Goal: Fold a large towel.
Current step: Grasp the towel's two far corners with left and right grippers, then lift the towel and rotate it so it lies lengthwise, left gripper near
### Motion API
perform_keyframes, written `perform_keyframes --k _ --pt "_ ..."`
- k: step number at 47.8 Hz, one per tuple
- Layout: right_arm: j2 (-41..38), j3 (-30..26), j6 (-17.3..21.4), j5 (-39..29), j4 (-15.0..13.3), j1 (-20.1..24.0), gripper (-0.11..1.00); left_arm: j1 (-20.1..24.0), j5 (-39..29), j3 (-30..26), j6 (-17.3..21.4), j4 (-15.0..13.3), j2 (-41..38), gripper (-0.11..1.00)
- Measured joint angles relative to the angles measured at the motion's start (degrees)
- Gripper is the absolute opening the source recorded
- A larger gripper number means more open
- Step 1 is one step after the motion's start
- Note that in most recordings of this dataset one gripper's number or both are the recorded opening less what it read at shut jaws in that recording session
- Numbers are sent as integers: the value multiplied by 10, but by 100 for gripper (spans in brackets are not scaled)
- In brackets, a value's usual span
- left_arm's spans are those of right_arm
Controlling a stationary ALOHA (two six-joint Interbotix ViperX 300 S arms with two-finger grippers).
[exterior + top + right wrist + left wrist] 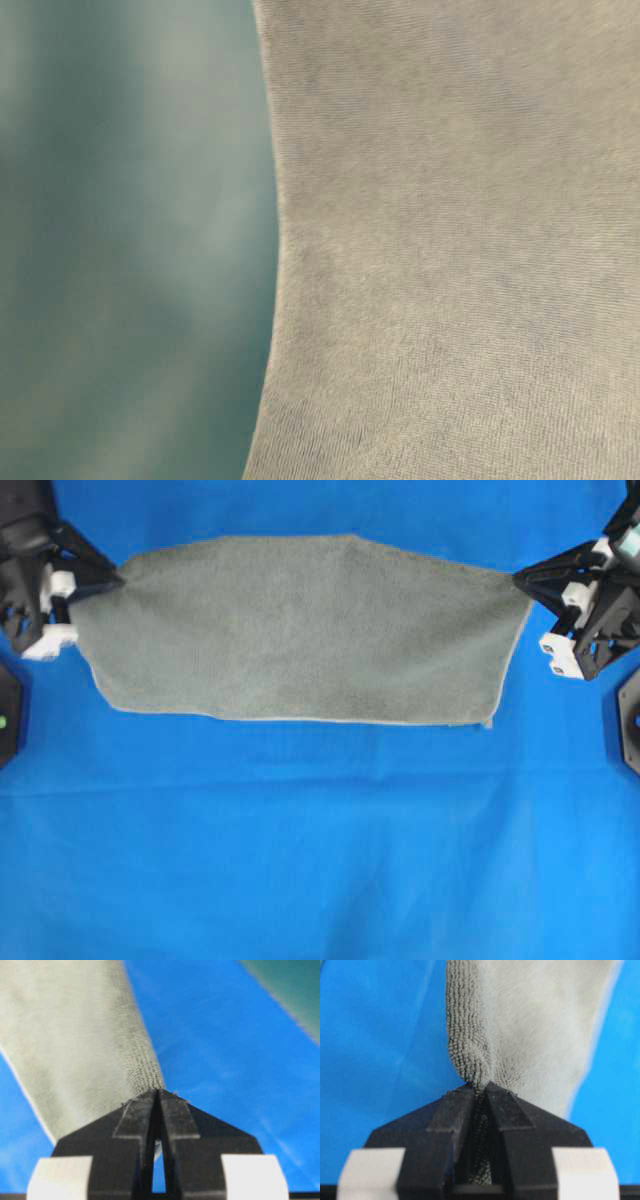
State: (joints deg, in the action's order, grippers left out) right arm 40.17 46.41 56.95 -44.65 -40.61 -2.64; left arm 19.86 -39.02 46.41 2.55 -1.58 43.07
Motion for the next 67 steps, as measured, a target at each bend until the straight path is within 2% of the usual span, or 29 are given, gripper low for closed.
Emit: perform_keyframes --k 5,10,15,21,29,36,44,48,57,67 --pt "-25 -6 12 0 -20 -50 0 -54 5 1 -77 -3 5 4" --pt "-54 -23 14 12 -55 -120 1 -128 35 1 -139 -3 -5 4" --pt "-79 -45 14 42 -83 -169 1 -205 89 0 -179 -3 -34 4" --pt "-114 -79 14 96 -99 -210 1 -282 158 -18 -201 -3 -90 4" --pt "-171 -138 4 174 -105 -247 0 -340 242 -88 -207 -3 -200 4" --pt "-229 -198 -14 217 -105 -261 1 -360 286 -196 -205 -3 -310 4" --pt "-277 -247 -29 229 -105 -260 1 -361 290 -347 -202 -2 -436 4" --pt "-284 -256 -33 229 -105 -260 0 -360 290 -401 -201 -1 -482 4" --pt "-264 -239 -38 185 -105 -260 1 -352 289 -521 -203 0 -584 4" --pt "-171 -161 -53 110 -105 -273 0 -348 290 -642 -204 0 -686 4"
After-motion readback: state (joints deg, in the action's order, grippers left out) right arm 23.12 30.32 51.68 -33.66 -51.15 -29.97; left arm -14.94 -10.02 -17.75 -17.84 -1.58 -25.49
